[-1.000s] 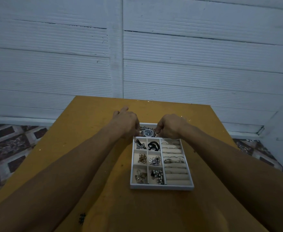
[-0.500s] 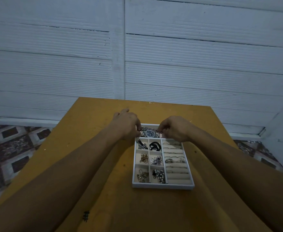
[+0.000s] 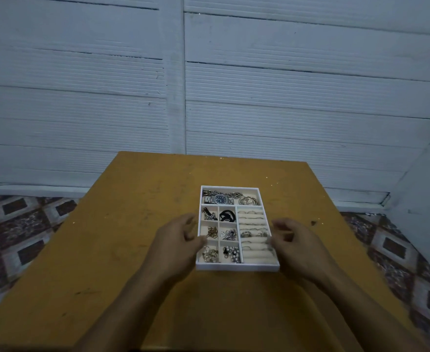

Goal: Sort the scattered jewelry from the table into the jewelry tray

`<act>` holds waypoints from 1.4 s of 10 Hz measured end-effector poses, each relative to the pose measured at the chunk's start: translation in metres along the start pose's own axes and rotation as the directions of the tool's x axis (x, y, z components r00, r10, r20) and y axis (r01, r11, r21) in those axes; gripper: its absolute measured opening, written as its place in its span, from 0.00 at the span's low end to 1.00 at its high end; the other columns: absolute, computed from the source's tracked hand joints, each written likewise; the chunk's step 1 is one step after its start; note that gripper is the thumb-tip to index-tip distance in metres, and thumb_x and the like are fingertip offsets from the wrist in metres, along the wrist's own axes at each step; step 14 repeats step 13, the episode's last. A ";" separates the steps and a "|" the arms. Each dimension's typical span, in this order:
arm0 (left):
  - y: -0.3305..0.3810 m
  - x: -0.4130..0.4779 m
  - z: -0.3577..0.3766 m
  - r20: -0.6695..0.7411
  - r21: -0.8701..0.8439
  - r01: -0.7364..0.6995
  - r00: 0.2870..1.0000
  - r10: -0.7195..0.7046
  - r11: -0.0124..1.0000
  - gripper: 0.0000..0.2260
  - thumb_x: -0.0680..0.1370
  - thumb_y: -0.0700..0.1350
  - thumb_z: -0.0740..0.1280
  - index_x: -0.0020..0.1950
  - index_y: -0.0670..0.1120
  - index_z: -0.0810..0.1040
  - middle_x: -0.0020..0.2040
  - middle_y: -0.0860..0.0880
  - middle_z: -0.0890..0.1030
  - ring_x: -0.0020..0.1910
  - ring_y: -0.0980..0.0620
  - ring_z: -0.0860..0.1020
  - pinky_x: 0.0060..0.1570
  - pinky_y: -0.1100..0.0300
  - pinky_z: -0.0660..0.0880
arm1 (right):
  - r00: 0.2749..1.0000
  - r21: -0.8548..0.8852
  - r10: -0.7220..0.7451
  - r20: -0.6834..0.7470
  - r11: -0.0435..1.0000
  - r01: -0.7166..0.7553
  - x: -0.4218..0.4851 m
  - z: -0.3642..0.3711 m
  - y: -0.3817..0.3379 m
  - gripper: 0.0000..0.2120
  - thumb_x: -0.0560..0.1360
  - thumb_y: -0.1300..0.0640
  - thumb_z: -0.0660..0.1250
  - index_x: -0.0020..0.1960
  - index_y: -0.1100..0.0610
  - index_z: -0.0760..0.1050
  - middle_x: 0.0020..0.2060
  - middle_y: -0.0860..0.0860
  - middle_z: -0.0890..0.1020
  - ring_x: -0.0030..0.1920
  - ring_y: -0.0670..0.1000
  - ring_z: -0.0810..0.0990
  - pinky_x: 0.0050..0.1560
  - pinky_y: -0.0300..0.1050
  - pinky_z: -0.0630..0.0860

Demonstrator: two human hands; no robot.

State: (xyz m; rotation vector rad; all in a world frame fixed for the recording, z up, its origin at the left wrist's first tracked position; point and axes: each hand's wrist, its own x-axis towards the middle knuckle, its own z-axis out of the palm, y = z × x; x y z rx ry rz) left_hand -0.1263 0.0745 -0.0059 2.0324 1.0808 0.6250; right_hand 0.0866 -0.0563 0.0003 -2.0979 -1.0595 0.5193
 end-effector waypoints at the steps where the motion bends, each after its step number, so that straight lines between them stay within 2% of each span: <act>1: -0.005 -0.013 0.008 -0.012 -0.089 0.033 0.999 -0.035 0.995 0.17 0.76 0.43 0.71 0.63 0.53 0.75 0.48 0.62 0.80 0.42 0.70 0.78 0.39 0.75 0.71 | 1.000 0.035 0.027 0.013 0.999 -0.027 -0.014 0.005 0.006 0.16 0.77 0.59 0.66 0.64 0.52 0.75 0.50 0.44 0.82 0.45 0.41 0.79 0.38 0.34 0.75; 2: -0.009 -0.017 0.014 0.008 -0.044 0.037 0.999 -0.036 0.998 0.16 0.76 0.43 0.70 0.64 0.50 0.77 0.54 0.54 0.83 0.48 0.67 0.79 0.48 0.70 0.75 | 1.000 0.059 0.024 0.004 0.998 -0.024 -0.021 0.010 0.009 0.15 0.78 0.61 0.65 0.63 0.50 0.77 0.46 0.42 0.83 0.40 0.41 0.80 0.31 0.29 0.71; 3: -0.011 -0.019 0.015 -0.016 0.005 0.043 0.999 -0.043 0.999 0.19 0.77 0.42 0.68 0.69 0.47 0.75 0.62 0.49 0.80 0.57 0.57 0.79 0.60 0.59 0.74 | 1.000 0.029 -0.001 -0.020 1.000 0.002 -0.023 0.012 0.008 0.15 0.78 0.61 0.64 0.62 0.49 0.79 0.49 0.44 0.84 0.40 0.40 0.79 0.33 0.27 0.70; 4: -0.010 -0.021 0.017 -0.033 0.016 0.038 0.999 -0.037 0.999 0.18 0.78 0.41 0.67 0.68 0.46 0.75 0.64 0.49 0.79 0.60 0.55 0.77 0.63 0.60 0.72 | 0.999 0.000 -0.003 -0.040 1.000 0.003 -0.023 0.013 0.007 0.16 0.78 0.62 0.63 0.64 0.51 0.77 0.54 0.46 0.83 0.46 0.42 0.79 0.41 0.26 0.71; 5: -0.011 -0.019 0.017 -0.039 0.026 0.028 0.999 -0.027 0.999 0.18 0.78 0.41 0.66 0.68 0.46 0.75 0.65 0.49 0.78 0.62 0.54 0.76 0.63 0.61 0.71 | 0.999 -0.028 -0.005 -0.035 1.000 0.004 -0.023 0.013 0.006 0.16 0.79 0.61 0.63 0.65 0.52 0.77 0.57 0.47 0.82 0.51 0.43 0.78 0.48 0.30 0.73; 6: -0.009 -0.014 0.017 -0.045 0.046 0.018 0.999 -0.016 0.999 0.17 0.79 0.40 0.65 0.68 0.46 0.75 0.65 0.48 0.78 0.63 0.52 0.76 0.63 0.61 0.70 | 0.999 -0.062 -0.018 -0.043 0.998 0.016 -0.020 0.014 0.003 0.16 0.79 0.61 0.63 0.66 0.53 0.76 0.58 0.48 0.82 0.49 0.43 0.76 0.45 0.28 0.71; 7: -0.007 -0.011 0.017 -0.053 0.068 0.016 0.999 -0.013 0.998 0.17 0.79 0.40 0.65 0.68 0.46 0.74 0.65 0.48 0.78 0.62 0.52 0.76 0.62 0.60 0.71 | 0.998 -0.067 -0.013 -0.060 0.998 0.009 -0.017 0.017 0.001 0.17 0.79 0.61 0.63 0.67 0.55 0.75 0.60 0.50 0.81 0.51 0.44 0.76 0.54 0.35 0.74; 8: -0.007 -0.011 0.017 -0.053 0.076 0.010 0.999 -0.006 0.997 0.17 0.79 0.40 0.64 0.68 0.47 0.74 0.65 0.48 0.78 0.61 0.52 0.77 0.60 0.63 0.71 | 0.998 -0.071 -0.004 -0.062 0.998 0.000 -0.018 0.018 0.001 0.17 0.79 0.60 0.62 0.68 0.56 0.74 0.61 0.50 0.80 0.51 0.43 0.75 0.55 0.35 0.73; 10: -0.005 -0.017 0.013 -0.069 0.065 -0.023 0.997 0.027 0.998 0.18 0.78 0.43 0.66 0.68 0.46 0.75 0.61 0.48 0.81 0.57 0.53 0.79 0.58 0.61 0.74 | 0.998 -0.048 -0.026 -0.064 0.999 0.023 -0.023 0.016 -0.003 0.16 0.79 0.61 0.62 0.66 0.54 0.76 0.59 0.48 0.82 0.49 0.42 0.76 0.43 0.24 0.69; 11: 0.001 -0.025 0.009 -0.084 0.058 -0.045 0.995 0.050 0.997 0.18 0.78 0.45 0.68 0.68 0.48 0.75 0.58 0.49 0.81 0.54 0.53 0.79 0.54 0.59 0.77 | 0.994 -0.036 -0.033 -0.105 0.999 0.029 -0.032 0.014 -0.005 0.16 0.79 0.59 0.63 0.66 0.54 0.75 0.59 0.48 0.81 0.48 0.42 0.75 0.41 0.26 0.70; 12: 0.006 -0.036 0.007 -0.088 0.115 -0.084 0.992 0.094 0.990 0.18 0.77 0.45 0.67 0.68 0.49 0.75 0.61 0.50 0.80 0.56 0.53 0.78 0.54 0.60 0.75 | 0.991 0.002 -0.005 -0.135 1.000 0.005 -0.046 0.012 -0.008 0.18 0.78 0.58 0.65 0.68 0.54 0.72 0.61 0.48 0.79 0.50 0.42 0.74 0.42 0.29 0.70; 13: 0.013 -0.052 0.006 -0.119 0.118 -0.143 0.980 0.157 0.983 0.18 0.77 0.44 0.67 0.67 0.50 0.76 0.63 0.52 0.78 0.57 0.56 0.76 0.56 0.62 0.71 | 0.985 -0.003 -0.042 -0.167 0.999 0.042 -0.068 0.012 -0.011 0.20 0.77 0.57 0.65 0.69 0.52 0.71 0.64 0.47 0.76 0.57 0.44 0.75 0.50 0.35 0.70; 14: 0.013 -0.052 0.006 -0.119 0.118 -0.143 0.980 0.157 0.983 0.18 0.77 0.44 0.67 0.67 0.50 0.76 0.63 0.52 0.78 0.57 0.56 0.76 0.56 0.62 0.71 | 0.985 -0.003 -0.042 -0.167 0.999 0.042 -0.068 0.012 -0.011 0.20 0.77 0.57 0.65 0.69 0.52 0.71 0.64 0.47 0.76 0.57 0.44 0.75 0.50 0.35 0.70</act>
